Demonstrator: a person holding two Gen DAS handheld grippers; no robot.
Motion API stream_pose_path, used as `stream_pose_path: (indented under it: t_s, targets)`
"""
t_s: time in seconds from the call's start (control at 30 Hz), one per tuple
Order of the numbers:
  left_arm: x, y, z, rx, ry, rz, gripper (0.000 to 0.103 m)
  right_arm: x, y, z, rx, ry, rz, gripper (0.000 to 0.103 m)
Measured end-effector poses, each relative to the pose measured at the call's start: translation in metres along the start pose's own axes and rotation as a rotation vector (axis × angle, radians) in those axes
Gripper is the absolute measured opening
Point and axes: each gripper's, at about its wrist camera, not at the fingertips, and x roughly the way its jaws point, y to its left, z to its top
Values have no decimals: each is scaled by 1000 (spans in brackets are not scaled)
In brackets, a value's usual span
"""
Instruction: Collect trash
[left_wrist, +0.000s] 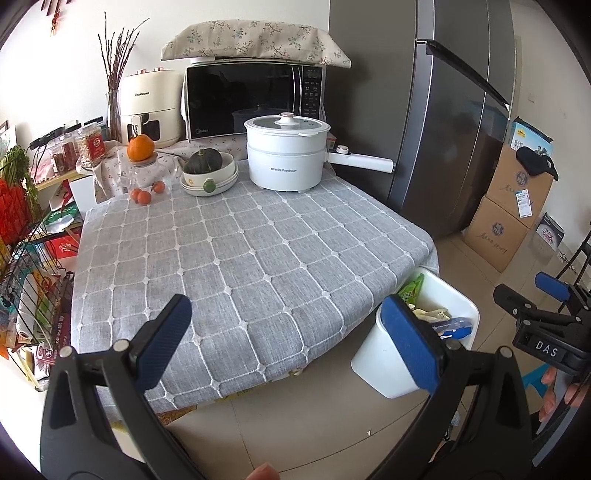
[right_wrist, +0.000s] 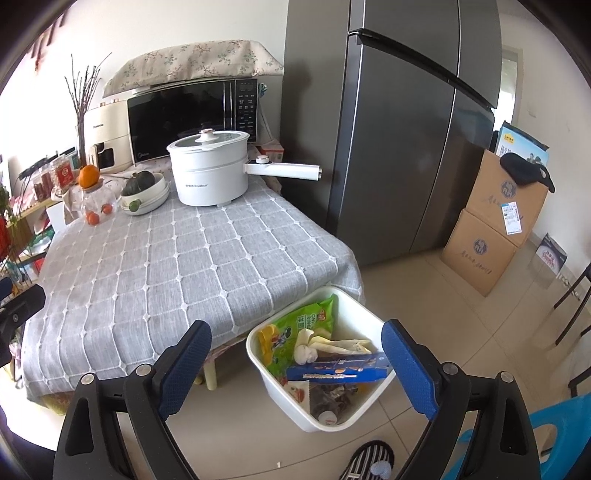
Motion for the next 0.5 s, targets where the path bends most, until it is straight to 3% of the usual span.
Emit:
stream_pose_path:
  t_s: [0.5]
  targets:
    - [1, -3, -1, 10, 5, -2, 102, 3, 0, -2, -6, -2, -1, 96]
